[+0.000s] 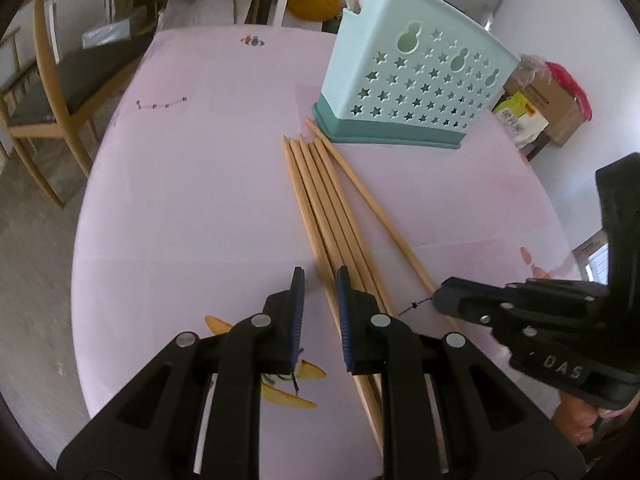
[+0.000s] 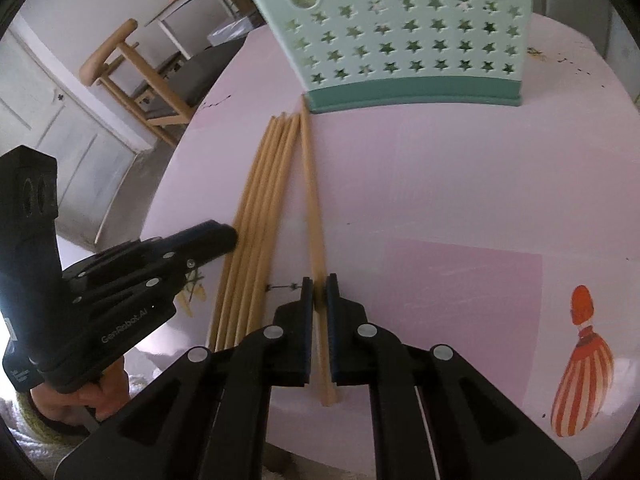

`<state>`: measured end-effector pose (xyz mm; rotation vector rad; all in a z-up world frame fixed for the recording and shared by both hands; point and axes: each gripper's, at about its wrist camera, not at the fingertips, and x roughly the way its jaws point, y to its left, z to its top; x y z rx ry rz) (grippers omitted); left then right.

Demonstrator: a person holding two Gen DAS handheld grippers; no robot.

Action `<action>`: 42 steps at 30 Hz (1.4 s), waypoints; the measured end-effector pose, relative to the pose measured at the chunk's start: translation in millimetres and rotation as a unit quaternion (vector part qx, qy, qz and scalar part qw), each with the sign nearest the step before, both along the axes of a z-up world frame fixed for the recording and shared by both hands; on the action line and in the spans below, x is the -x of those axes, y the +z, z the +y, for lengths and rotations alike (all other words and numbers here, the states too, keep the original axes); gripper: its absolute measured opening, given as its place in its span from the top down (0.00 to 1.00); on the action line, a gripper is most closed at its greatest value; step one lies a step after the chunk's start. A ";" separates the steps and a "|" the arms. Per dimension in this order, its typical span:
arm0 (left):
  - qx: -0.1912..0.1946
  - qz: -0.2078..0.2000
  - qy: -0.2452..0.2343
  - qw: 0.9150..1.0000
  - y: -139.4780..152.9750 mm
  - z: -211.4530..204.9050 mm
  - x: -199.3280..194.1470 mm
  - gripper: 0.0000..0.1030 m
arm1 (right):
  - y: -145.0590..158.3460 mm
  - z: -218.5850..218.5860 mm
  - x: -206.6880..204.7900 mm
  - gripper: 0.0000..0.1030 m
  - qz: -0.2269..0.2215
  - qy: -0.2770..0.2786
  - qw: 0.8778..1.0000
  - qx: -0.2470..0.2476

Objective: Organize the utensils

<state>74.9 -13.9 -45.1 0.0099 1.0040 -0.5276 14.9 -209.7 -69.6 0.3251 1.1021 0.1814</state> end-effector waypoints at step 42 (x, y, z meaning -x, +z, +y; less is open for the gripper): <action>-0.024 0.046 0.029 0.998 6.5 61.0 8.8 0.96 | 8.2 -8.1 15.3 0.93 0.010 0.057 0.995 0.086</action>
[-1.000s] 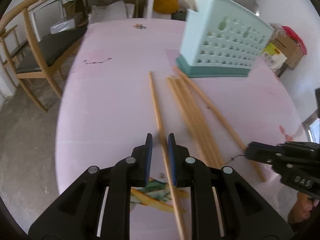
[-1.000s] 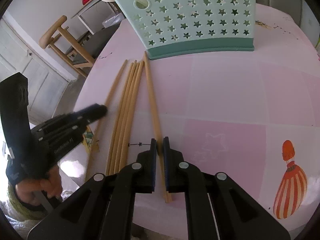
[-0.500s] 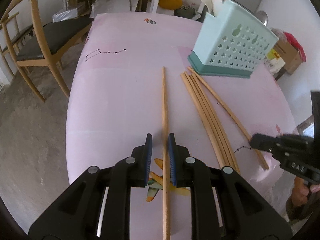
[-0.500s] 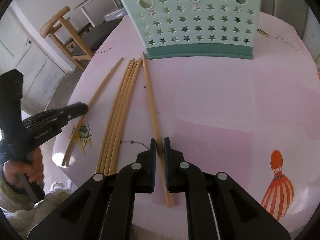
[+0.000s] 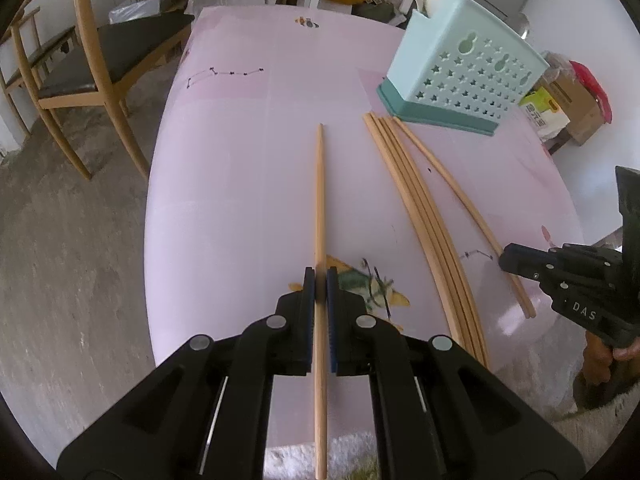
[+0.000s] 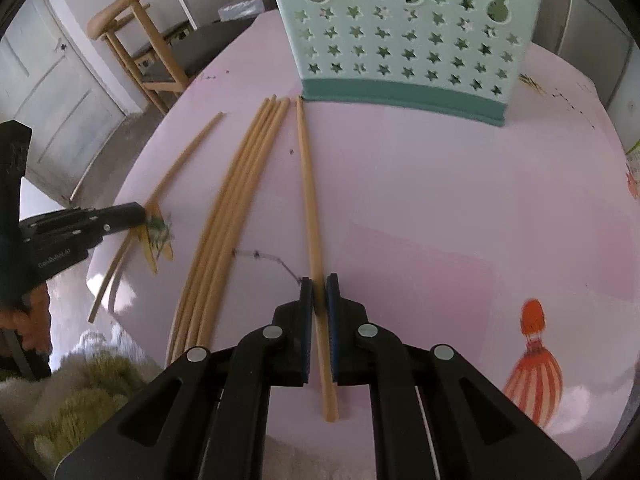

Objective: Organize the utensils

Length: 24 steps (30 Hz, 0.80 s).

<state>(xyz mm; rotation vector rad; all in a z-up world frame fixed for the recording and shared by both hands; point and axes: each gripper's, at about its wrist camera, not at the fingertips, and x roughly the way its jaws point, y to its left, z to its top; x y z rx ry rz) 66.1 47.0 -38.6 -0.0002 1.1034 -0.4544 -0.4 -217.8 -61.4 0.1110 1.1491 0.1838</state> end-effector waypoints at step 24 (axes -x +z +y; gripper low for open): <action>-0.002 -0.026 -0.068 0.997 9.2 -41.2 -37.8 0.83 | 3.4 33.3 -75.9 0.81 -0.036 0.050 0.997 0.046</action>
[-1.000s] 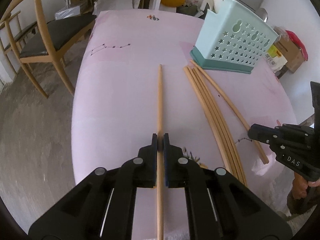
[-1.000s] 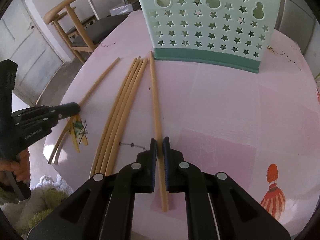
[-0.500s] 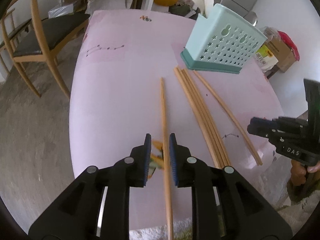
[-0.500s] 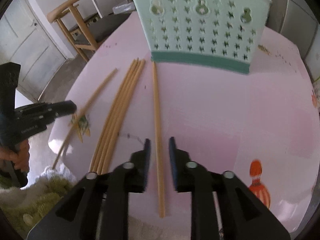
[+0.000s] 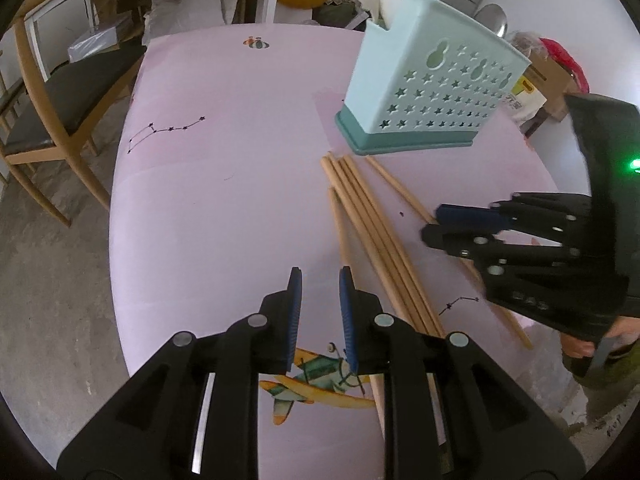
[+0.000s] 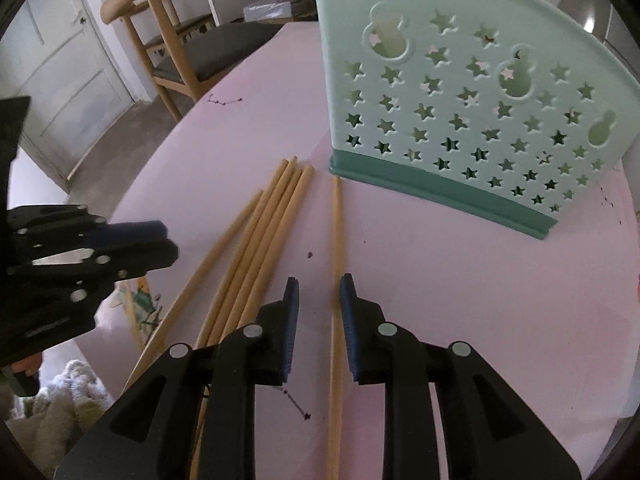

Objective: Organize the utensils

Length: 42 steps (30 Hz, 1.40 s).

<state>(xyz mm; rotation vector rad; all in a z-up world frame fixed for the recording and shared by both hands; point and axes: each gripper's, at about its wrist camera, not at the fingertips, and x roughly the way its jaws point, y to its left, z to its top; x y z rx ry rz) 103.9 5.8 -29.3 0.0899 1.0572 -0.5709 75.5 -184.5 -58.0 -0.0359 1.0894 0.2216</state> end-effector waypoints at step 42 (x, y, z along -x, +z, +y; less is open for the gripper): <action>-0.007 -0.047 0.031 0.998 -8.2 -7.5 -29.7 0.95 | 7.3 -17.7 -3.8 0.93 -0.016 -0.052 0.998 -0.038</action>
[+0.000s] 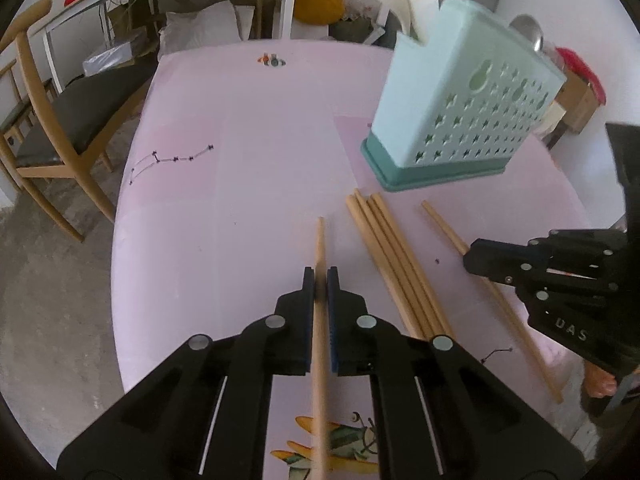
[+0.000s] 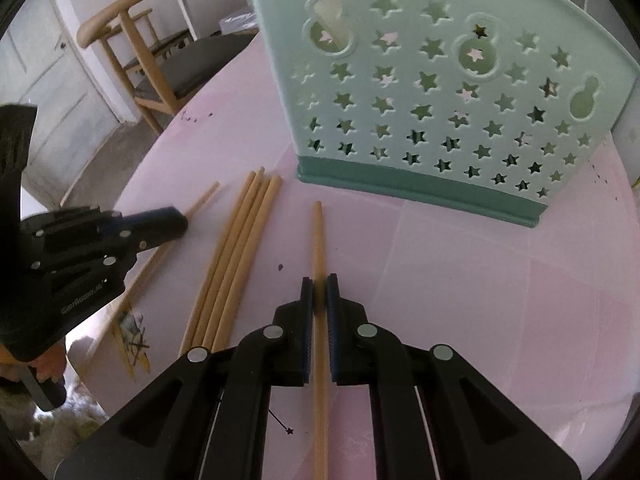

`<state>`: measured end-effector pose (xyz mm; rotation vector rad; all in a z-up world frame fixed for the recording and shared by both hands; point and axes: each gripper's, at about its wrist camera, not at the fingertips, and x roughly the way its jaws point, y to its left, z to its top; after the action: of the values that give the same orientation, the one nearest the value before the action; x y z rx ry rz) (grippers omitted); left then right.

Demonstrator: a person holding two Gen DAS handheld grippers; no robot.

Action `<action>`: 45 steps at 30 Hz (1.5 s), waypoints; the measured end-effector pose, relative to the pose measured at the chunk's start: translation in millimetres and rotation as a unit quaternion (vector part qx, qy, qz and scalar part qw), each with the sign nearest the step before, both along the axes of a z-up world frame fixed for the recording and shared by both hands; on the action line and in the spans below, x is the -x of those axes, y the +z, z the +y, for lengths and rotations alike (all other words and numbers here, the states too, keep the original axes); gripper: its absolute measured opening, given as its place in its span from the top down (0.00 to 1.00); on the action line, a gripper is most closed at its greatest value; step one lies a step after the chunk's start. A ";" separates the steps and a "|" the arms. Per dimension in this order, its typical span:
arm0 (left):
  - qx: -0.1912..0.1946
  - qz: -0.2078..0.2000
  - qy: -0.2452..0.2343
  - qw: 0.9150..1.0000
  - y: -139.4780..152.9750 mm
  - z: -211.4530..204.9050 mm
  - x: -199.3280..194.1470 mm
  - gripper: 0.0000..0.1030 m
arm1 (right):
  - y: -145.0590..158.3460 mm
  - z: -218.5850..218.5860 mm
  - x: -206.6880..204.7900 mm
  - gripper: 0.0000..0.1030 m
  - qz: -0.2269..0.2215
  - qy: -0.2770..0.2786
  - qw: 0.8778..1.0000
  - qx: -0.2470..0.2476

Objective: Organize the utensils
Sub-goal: 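Lift both chopsticks and lower them into the holder with both tools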

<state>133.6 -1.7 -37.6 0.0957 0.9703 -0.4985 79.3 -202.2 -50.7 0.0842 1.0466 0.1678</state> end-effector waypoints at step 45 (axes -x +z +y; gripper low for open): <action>0.189 -0.284 -0.111 0.933 236.7 -96.2 -4.2 0.96 | 145.5 -126.2 120.4 0.94 -0.252 -0.146 0.942 -0.165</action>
<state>137.8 -97.9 199.1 -0.0002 0.2847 -0.8051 -41.1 -328.4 94.8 0.4740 0.4770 0.0848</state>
